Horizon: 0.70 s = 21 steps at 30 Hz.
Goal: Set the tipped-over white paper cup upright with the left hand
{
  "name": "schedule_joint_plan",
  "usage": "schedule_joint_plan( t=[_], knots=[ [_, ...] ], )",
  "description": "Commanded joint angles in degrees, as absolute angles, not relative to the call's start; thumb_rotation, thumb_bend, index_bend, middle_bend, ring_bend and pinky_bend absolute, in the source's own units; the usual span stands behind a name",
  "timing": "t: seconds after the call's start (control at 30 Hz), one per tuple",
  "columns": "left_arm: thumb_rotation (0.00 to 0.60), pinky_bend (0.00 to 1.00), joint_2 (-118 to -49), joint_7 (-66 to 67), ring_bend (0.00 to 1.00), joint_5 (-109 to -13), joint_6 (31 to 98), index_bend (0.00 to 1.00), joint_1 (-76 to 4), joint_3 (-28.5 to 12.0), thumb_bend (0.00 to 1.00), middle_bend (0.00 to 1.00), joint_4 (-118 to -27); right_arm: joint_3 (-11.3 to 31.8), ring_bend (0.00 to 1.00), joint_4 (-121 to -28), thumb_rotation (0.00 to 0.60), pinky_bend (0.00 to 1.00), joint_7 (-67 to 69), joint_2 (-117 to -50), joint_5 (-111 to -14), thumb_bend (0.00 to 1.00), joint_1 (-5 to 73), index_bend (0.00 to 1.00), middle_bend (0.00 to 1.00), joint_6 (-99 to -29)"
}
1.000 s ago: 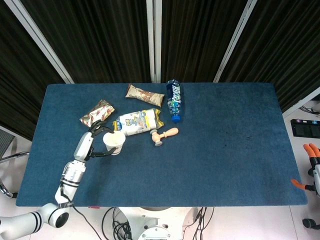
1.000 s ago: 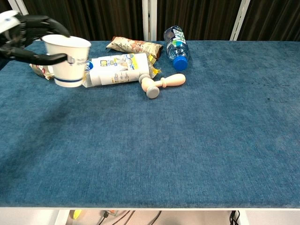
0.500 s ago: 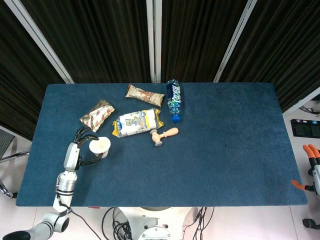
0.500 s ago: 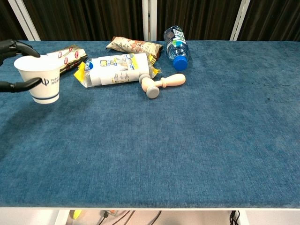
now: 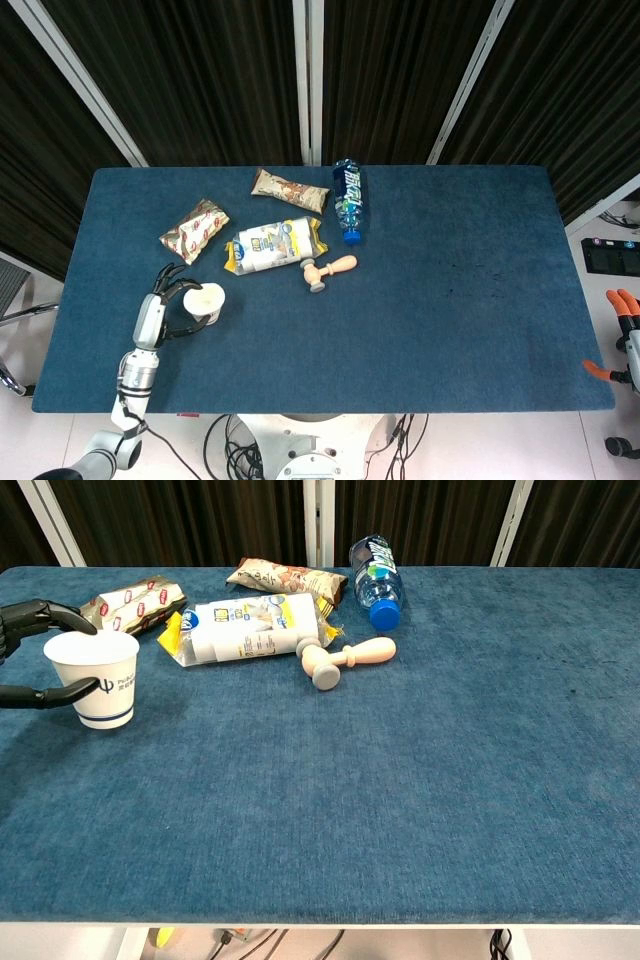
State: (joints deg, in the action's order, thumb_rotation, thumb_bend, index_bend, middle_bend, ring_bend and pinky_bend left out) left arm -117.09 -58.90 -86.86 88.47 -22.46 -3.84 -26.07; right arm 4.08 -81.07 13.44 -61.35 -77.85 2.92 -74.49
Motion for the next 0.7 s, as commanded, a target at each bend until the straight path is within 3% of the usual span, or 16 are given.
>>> schedule_joint_plan(
  t=[0.03, 0.3, 0.53, 0.7],
  knots=[
    [0.6, 0.01, -117.3, -59.3, 0.12, -87.0, 88.3, 0.38, -22.4, -3.8, 0.22, 0.44, -25.7, 4.1, 0.0, -81.1, 0.6, 0.0, 13.4, -61.4, -77.9, 0.04, 2.9, 0.0, 0.0, -74.5],
    [0.6, 0.0, -116.9, -60.2, 0.04, -87.8, 87.7, 0.17, -22.3, -3.1, 0.22, 0.19, -25.7, 4.1, 0.0, -81.2, 0.6, 0.0, 13.2, -61.3, -77.7, 0.04, 2.9, 0.0, 0.0, -74.6],
    [0.6, 0.0, -116.5, -60.4, 0.02, -88.2, 89.2, 0.12, -22.0, -3.2, 0.21, 0.15, -26.5, 4.1, 0.0, -81.1, 0.6, 0.0, 13.3, -61.3, -77.6, 0.04, 2.9, 0.0, 0.0, -74.4],
    [0.6, 0.0, -114.1, -59.1, 0.01, -89.5, 95.1, 0.1, -22.1, -3.9, 0.21, 0.12, -29.2, 4.3, 0.0, -81.2, 0.6, 0.0, 13.5, -61.1, -77.6, 0.04, 2.9, 0.0, 0.0, -74.8]
  ],
)
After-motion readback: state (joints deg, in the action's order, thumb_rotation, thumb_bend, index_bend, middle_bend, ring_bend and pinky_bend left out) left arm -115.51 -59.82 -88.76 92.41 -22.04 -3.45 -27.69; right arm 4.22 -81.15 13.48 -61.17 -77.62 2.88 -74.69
